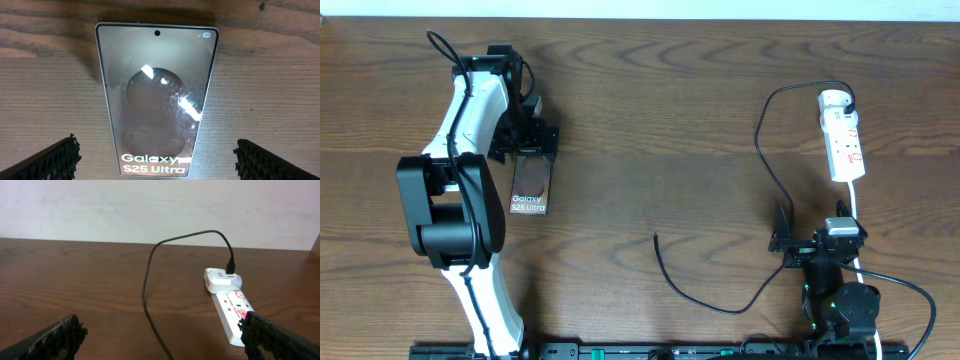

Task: Plug charger to phone and switch on socket
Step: 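Lower the left gripper down onto the phone's top edge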

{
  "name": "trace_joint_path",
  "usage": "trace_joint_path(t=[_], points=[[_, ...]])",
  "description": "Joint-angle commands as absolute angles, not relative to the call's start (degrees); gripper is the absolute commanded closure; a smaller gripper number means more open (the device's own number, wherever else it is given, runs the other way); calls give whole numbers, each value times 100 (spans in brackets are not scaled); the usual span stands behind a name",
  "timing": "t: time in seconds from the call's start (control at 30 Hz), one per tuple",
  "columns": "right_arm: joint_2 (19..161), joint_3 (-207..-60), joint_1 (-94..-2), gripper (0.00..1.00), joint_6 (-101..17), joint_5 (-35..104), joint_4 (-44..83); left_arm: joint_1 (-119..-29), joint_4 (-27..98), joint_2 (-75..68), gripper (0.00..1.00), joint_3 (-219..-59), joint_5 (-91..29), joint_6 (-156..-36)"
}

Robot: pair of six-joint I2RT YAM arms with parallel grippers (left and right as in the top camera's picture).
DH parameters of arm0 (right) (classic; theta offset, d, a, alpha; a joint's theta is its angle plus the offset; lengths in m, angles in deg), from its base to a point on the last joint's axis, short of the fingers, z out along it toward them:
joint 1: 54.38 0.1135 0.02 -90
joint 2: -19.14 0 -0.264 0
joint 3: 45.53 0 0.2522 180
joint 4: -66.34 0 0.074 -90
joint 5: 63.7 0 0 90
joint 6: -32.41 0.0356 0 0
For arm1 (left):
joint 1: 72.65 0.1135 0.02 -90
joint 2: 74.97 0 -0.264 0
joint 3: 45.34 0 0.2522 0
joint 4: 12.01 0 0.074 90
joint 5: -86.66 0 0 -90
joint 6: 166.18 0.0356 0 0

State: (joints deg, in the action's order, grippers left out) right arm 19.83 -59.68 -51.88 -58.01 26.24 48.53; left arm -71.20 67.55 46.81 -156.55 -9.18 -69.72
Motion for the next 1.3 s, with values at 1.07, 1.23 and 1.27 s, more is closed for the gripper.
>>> trace_joint_path(t=[1.07, 1.23, 1.27], points=[[1952, -5961, -5144, 1, -5740, 2557, 4829, -7113, 6642, 4664, 2, -15228, -868, -7046], [1952, -5961, -5144, 1, -5740, 2557, 4829, -7111, 6613, 4530, 2, -15036, -868, -7046], [1952, -5961, -5144, 1, -5740, 2557, 4829, -7111, 6557, 4452, 2, -14936, -868, -7049]])
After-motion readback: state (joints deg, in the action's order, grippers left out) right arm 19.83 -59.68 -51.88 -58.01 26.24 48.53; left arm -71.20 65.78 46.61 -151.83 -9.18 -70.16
